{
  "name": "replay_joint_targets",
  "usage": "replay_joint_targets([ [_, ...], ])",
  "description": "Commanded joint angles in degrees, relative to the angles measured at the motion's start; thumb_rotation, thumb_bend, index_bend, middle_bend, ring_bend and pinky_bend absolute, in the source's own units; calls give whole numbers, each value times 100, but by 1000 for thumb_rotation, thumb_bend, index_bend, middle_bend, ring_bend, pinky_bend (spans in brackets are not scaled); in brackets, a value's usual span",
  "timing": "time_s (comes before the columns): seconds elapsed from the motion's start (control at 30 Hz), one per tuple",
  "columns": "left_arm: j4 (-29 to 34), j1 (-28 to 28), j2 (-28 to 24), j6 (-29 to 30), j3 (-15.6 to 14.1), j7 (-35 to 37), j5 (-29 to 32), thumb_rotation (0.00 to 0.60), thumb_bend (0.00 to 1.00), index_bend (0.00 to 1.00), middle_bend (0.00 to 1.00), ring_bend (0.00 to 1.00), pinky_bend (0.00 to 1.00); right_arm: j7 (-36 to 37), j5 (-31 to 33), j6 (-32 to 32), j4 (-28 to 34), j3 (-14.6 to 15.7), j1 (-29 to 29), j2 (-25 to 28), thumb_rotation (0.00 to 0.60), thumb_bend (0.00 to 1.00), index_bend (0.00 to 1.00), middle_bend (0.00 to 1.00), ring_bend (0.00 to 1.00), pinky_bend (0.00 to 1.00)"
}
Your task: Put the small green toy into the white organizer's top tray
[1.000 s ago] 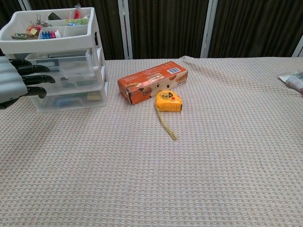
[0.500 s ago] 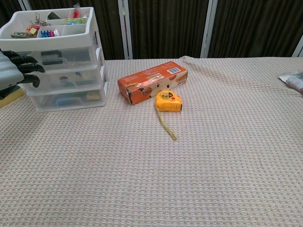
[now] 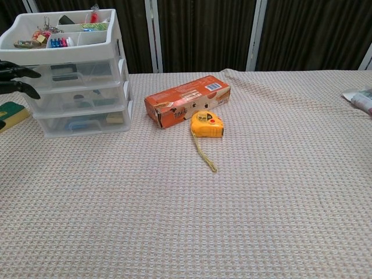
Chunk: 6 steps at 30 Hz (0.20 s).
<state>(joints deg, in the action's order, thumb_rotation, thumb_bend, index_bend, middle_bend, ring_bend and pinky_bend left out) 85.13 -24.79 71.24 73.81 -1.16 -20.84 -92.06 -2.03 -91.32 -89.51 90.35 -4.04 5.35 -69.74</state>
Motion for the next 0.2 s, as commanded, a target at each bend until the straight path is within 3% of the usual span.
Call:
replay_joint_targets([
  [0.03,725,724,-290,864,-282,1000,-3,600,69,0,0,0,0,-18,-6,-12,2,-1,-3,-6,600,10,140,0,0,0],
  [0.2,1074,1170,-455,1162,-444,1142,230,600,41,0,0,0,0,-27,6,-39,-4,-9,-18,-6,600,10,140,0,0,0],
])
